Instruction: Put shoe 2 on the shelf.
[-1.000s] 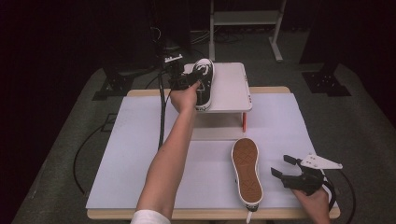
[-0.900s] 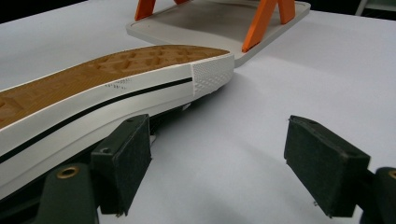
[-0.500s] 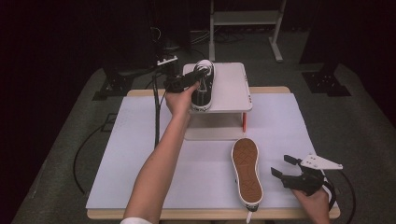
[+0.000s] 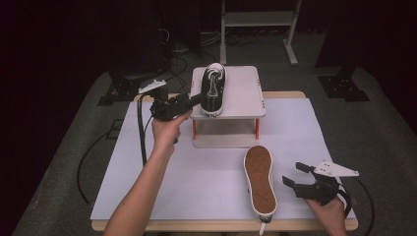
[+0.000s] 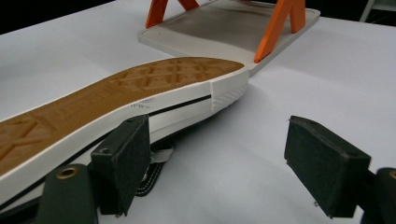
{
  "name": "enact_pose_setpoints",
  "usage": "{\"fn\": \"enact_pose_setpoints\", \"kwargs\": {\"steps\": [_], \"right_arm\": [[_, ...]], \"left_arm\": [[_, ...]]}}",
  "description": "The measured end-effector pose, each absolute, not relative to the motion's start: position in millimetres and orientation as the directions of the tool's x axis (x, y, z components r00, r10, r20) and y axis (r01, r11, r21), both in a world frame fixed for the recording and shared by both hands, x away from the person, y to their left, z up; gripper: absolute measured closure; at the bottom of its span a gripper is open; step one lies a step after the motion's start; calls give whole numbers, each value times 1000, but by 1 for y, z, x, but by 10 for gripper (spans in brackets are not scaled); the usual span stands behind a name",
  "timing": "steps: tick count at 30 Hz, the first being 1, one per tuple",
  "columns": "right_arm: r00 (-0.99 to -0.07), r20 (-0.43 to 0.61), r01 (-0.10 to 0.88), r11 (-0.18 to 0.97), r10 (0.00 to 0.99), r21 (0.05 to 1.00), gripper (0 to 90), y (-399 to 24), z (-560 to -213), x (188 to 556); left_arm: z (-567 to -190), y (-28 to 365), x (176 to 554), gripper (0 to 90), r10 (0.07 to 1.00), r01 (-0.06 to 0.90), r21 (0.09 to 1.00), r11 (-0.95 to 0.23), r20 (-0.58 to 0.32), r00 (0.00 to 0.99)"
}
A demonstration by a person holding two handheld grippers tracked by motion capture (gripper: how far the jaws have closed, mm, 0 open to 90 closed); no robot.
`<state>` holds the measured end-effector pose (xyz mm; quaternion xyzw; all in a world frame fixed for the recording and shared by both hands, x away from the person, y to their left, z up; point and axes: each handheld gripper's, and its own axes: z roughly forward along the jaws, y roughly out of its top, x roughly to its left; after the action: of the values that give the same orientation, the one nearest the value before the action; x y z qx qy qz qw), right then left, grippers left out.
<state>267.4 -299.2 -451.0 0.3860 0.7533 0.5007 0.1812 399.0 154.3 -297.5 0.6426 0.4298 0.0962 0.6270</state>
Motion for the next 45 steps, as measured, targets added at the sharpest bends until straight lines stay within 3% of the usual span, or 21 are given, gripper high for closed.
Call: {"fn": "enact_pose_setpoints", "kwargs": {"steps": [14,31,38,45], "right_arm": [[-649,113,418,229,753,879,256,-294,-450,267],[-689,125,413,246,714,877,381,-287,-452,269],[-709,140,427,262,691,865,509,-284,-459,271],[-713,153,448,277,684,850,740,-280,-464,279]], "left_arm": [[-328,182,358,169,658,408,906,114,-376,653],[-369,200,335,118,675,416,907,71,-351,649],[-386,204,328,115,680,422,905,45,-337,651],[-400,207,321,115,683,420,907,24,-322,656]]}}
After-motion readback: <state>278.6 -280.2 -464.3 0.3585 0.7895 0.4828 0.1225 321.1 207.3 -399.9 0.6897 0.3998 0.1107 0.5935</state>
